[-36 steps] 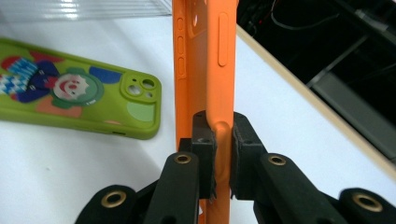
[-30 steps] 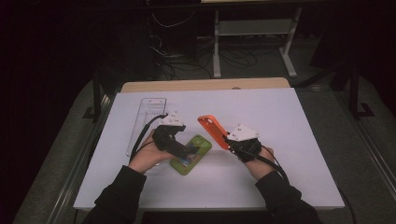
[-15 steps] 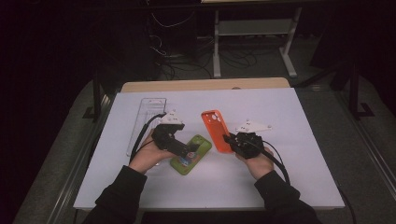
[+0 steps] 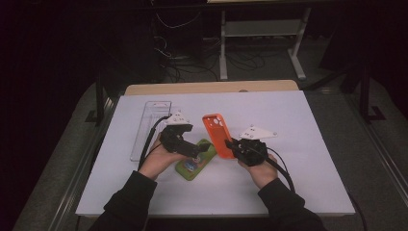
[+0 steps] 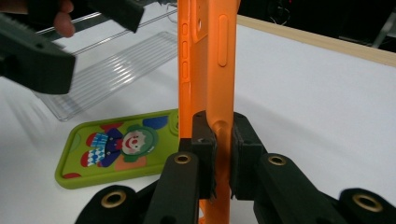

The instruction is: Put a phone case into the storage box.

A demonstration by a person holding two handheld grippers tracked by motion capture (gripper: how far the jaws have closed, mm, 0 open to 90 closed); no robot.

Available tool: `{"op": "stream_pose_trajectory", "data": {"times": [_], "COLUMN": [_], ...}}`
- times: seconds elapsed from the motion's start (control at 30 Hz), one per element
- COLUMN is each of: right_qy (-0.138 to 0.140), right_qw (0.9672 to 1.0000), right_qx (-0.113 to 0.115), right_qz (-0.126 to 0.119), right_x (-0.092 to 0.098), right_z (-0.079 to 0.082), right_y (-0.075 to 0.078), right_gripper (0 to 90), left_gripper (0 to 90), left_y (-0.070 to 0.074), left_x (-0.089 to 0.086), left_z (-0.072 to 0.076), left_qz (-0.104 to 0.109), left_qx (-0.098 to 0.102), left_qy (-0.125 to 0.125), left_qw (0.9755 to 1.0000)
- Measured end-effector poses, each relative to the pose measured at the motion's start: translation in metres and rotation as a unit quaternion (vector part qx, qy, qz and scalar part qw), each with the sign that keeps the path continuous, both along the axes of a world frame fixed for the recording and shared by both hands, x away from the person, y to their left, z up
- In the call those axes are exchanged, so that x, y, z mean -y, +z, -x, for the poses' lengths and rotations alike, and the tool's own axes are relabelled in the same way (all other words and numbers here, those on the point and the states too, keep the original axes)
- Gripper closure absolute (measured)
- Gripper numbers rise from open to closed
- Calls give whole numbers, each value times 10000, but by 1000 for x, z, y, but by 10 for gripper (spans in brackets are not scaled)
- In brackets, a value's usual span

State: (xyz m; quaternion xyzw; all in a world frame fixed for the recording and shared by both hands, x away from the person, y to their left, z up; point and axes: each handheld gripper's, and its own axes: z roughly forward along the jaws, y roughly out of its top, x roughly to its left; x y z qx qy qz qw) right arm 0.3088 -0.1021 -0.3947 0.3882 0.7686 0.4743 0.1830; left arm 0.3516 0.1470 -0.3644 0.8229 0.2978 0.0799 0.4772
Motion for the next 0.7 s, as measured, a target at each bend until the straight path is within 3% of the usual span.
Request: {"op": "stream_pose_trajectory", "data": {"times": [0.27,0.7], "right_qy": [122,216], "right_qw": [9999,9997], "right_qx": [5,63], "right_qz": [-19,-79], "right_x": [-13,-21], "right_z": [5,8], "right_y": [0,1], "right_gripper": [810,809], "left_gripper": [0,0], "left_y": [0,-3], "left_x": [3,10], "left_z": [-3,-5], "left_qz": [195,250], "left_qx": [-3,-7], "left_qy": [131,132], "left_qw": [9997,9996]}}
